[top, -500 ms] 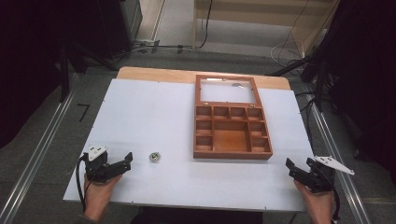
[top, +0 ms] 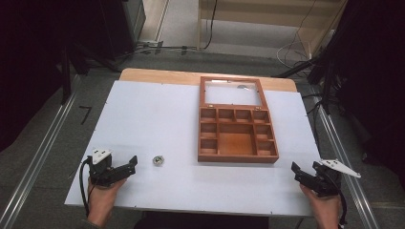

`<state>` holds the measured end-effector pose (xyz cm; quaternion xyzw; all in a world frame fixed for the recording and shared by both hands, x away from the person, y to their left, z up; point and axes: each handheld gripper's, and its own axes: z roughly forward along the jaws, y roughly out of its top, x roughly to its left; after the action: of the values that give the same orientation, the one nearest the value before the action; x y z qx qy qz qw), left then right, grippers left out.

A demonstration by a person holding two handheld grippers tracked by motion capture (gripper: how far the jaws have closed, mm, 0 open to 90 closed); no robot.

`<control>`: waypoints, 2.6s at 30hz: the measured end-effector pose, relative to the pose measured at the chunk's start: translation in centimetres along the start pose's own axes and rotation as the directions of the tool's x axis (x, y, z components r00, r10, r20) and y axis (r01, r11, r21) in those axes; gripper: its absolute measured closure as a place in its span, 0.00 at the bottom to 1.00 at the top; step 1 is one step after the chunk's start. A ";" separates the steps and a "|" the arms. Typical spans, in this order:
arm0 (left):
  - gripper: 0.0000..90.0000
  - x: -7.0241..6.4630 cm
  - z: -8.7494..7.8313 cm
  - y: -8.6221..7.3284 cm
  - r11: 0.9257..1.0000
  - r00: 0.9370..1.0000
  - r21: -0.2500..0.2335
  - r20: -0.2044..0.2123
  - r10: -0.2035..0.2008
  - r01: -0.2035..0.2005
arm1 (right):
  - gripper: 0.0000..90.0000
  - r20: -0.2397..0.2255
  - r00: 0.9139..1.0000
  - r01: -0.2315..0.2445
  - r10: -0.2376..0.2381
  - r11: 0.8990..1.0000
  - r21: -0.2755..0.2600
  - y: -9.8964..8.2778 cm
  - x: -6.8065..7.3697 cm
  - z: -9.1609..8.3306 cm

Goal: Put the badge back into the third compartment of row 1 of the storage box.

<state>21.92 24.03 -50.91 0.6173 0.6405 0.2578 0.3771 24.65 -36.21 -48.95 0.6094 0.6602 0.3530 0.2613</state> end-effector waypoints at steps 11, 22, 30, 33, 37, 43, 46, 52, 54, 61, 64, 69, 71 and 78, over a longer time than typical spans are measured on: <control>0.08 -0.4 0.2 0.0 1.000 1.000 0.004 0.024 0.004 -0.004 | 0.18 -0.004 1.000 0.007 -0.007 1.000 0.008 0.0 0.1 0.1; 0.08 -0.9 0.4 0.1 1.000 0.999 0.008 0.038 0.011 -0.011 | 0.18 -0.006 1.000 0.007 -0.007 1.000 0.017 0.0 0.1 0.2; 0.12 -1.3 0.6 0.2 1.000 0.998 0.004 0.056 0.013 -0.013 | 0.18 -0.006 1.000 0.008 -0.008 1.000 0.021 -0.1 0.0 0.2; 0.13 -1.5 0.7 0.3 1.000 0.998 0.008 0.067 0.018 -0.019 | 0.18 -0.005 1.000 0.004 -0.004 1.000 0.027 -0.1 0.0 0.2; 0.13 -1.8 0.9 0.3 1.000 0.997 0.012 0.077 0.023 -0.024 | 0.18 -0.007 1.000 0.003 -0.003 1.000 0.025 -0.1 0.0 0.2; 0.13 -2.3 1.2 0.5 0.999 0.995 0.018 0.090 0.037 -0.039 | 0.18 -0.007 1.000 0.001 -0.001 1.000 0.026 -0.1 0.0 0.2; 0.13 -2.4 1.4 0.6 0.999 0.995 0.019 0.093 0.039 -0.041 | 0.18 -0.009 1.000 0.002 -0.002 1.000 0.024 -0.1 0.0 0.2; 0.14 -2.9 1.8 0.7 0.998 0.993 0.031 0.111 0.050 -0.053 | 0.18 -0.007 1.000 0.002 -0.002 1.000 0.023 -0.2 -0.1 0.1; 0.15 -3.1 1.8 0.7 0.998 0.992 0.034 0.118 0.052 -0.057 | 0.18 -0.008 1.000 0.003 -0.003 1.000 0.024 -0.2 -0.1 0.1; 0.18 -3.7 2.1 0.9 0.996 0.988 0.040 0.137 0.072 -0.078 | 0.18 -0.009 1.000 0.001 -0.001 1.000 0.025 -0.2 -0.1 0.1; 0.18 -4.1 2.3 0.9 0.995 0.987 0.049 0.142 0.080 -0.088 | 0.18 -0.009 1.000 0.002 -0.002 1.000 0.025 -0.2 -0.1 0.1; 0.18 -4.6 2.7 0.9 0.993 0.984 0.060 0.152 0.093 -0.103 | 0.18 -0.008 1.000 0.001 -0.001 1.000 0.027 -0.2 -0.1 0.1; 0.18 -4.7 2.8 0.9 0.991 0.983 0.065 0.154 0.102 -0.113 | 0.18 -0.008 1.000 0.002 -0.001 1.000 0.026 -0.2 -0.1 0.1; 0.19 -5.1 3.1 0.9 0.989 0.981 0.073 0.153 0.118 -0.131 | 0.18 -0.010 1.000 0.001 -0.001 1.000 0.026 -0.2 -0.1 0.1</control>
<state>24.70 18.69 -51.14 0.6888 0.5808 0.2074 0.3811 24.60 -36.34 -49.17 0.6105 0.6664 0.3472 0.2501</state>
